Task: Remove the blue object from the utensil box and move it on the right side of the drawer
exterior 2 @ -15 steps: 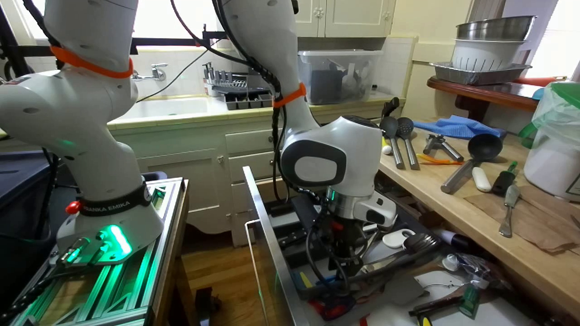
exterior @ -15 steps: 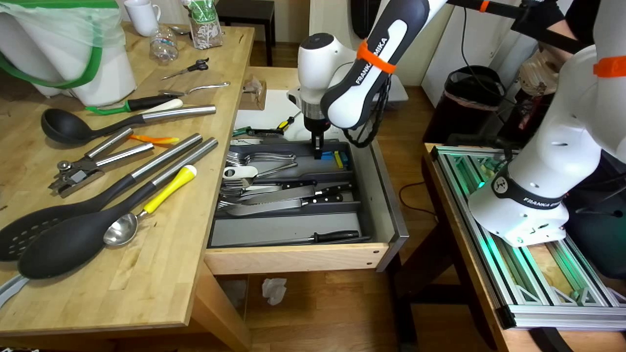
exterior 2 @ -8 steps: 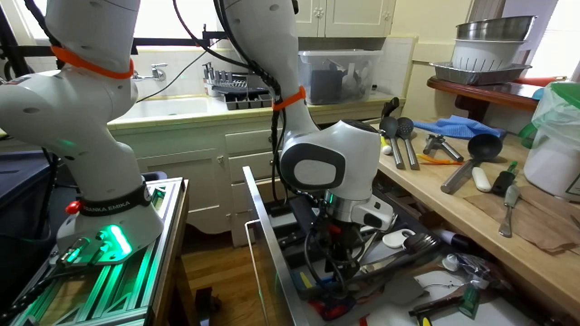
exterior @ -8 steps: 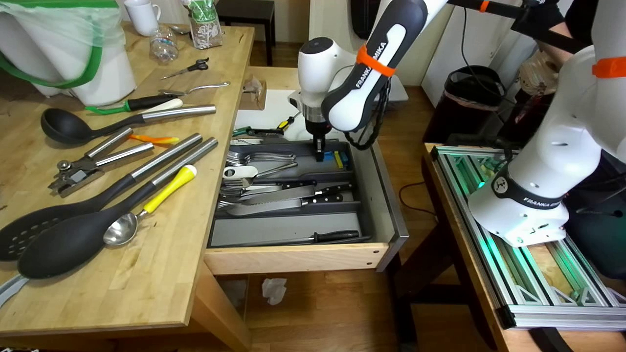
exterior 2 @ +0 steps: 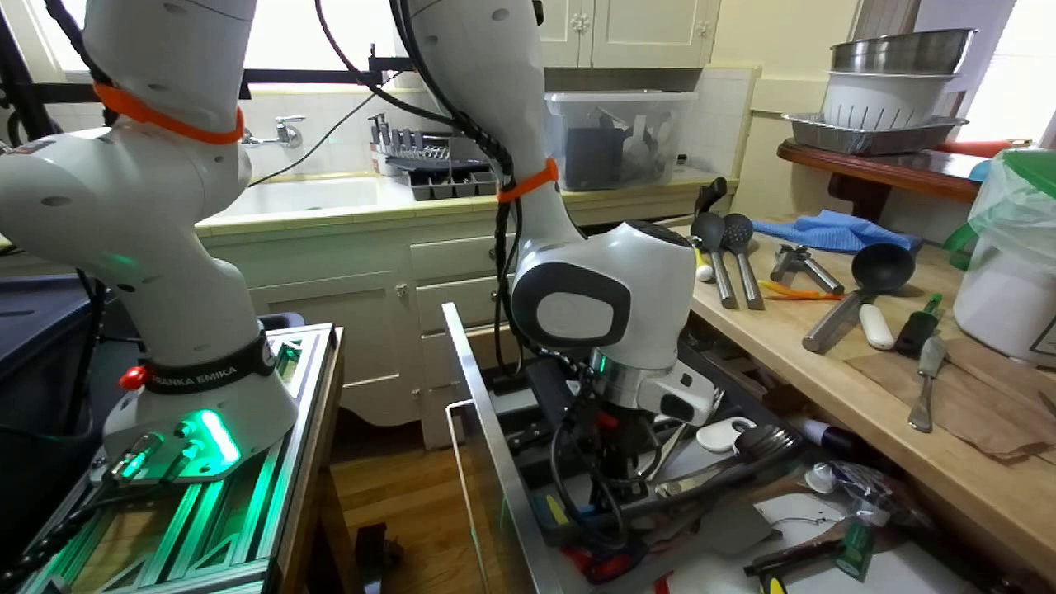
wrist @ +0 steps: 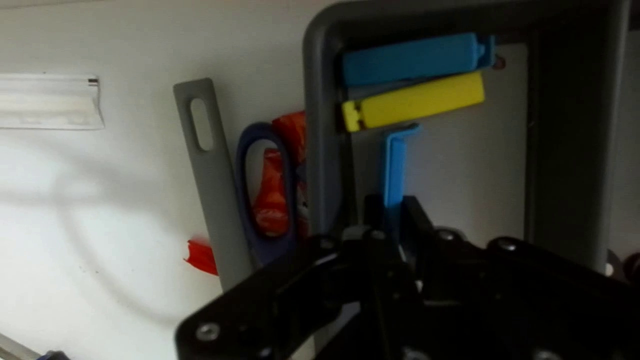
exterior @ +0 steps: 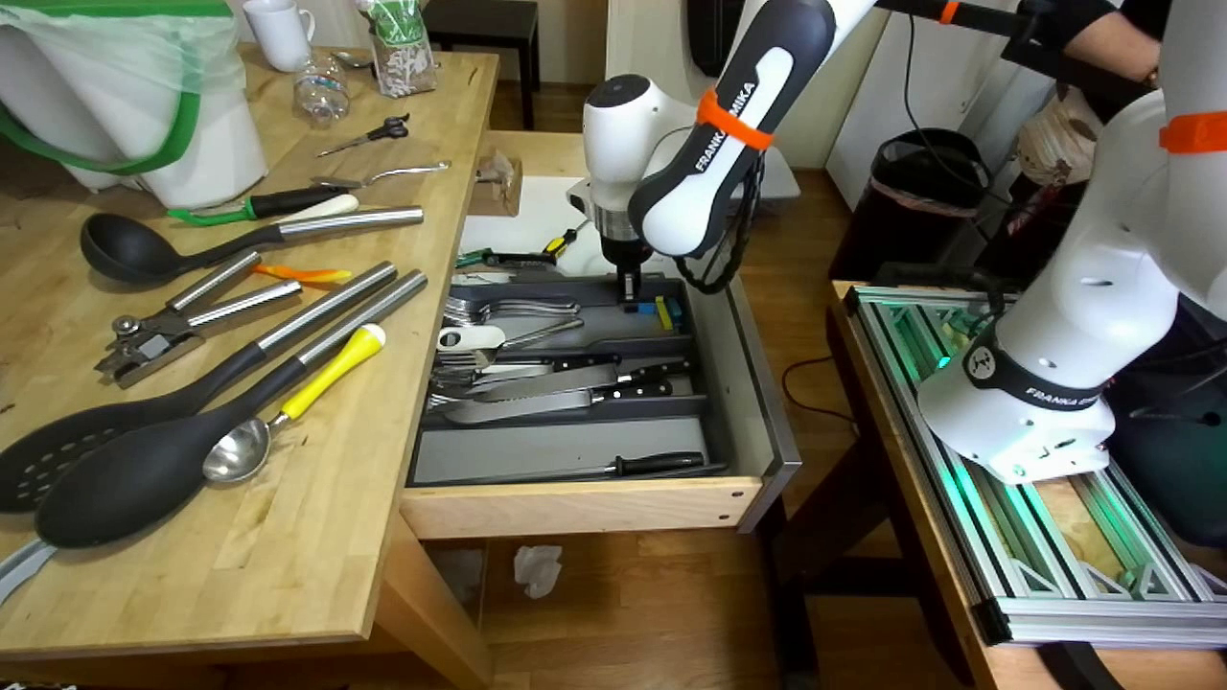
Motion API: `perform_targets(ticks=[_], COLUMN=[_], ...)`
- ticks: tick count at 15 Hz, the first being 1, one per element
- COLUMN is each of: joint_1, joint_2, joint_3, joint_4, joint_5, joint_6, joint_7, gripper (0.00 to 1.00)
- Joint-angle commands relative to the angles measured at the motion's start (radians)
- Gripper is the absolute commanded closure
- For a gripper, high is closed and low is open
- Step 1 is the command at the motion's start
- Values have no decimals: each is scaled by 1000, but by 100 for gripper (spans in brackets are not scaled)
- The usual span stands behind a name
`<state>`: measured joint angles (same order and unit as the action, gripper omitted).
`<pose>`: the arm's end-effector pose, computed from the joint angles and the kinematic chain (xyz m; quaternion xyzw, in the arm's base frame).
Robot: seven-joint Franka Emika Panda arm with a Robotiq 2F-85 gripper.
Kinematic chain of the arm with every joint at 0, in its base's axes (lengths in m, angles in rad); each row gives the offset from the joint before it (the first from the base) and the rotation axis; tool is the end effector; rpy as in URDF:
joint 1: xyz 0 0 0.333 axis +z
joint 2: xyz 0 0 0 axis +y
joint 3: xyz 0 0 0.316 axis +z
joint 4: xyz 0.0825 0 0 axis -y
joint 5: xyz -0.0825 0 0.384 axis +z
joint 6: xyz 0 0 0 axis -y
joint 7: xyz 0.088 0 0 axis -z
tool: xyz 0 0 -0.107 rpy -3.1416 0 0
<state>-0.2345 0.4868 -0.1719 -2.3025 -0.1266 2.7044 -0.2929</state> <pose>0.4681 -0.2034 0.1310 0.9970 0.0099 -0.0607 0.0469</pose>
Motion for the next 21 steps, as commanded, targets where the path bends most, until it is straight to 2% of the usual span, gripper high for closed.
perform_targets(ticks=[1, 5, 7, 11, 15, 16, 18, 21], joint_1=[4, -4, -3, -13, -52, -59, -72, -66], joint_2=[-76, -203, -248, -257, -185, -169, -163, -185], joint_3=[0, 7, -4, -41, -80, -89, -90, -87], joint_4=[-8, -7, 5, 57, 108, 119, 128, 115], joint_5=[15, 71, 85, 90, 117, 120, 139, 125], joint_6=[-86, -213, -224, -203, -129, -110, -131, -173], joint_7=[57, 96, 120, 179, 223, 239, 234, 232], gripper=[97, 97, 97, 97, 97, 64, 58, 36])
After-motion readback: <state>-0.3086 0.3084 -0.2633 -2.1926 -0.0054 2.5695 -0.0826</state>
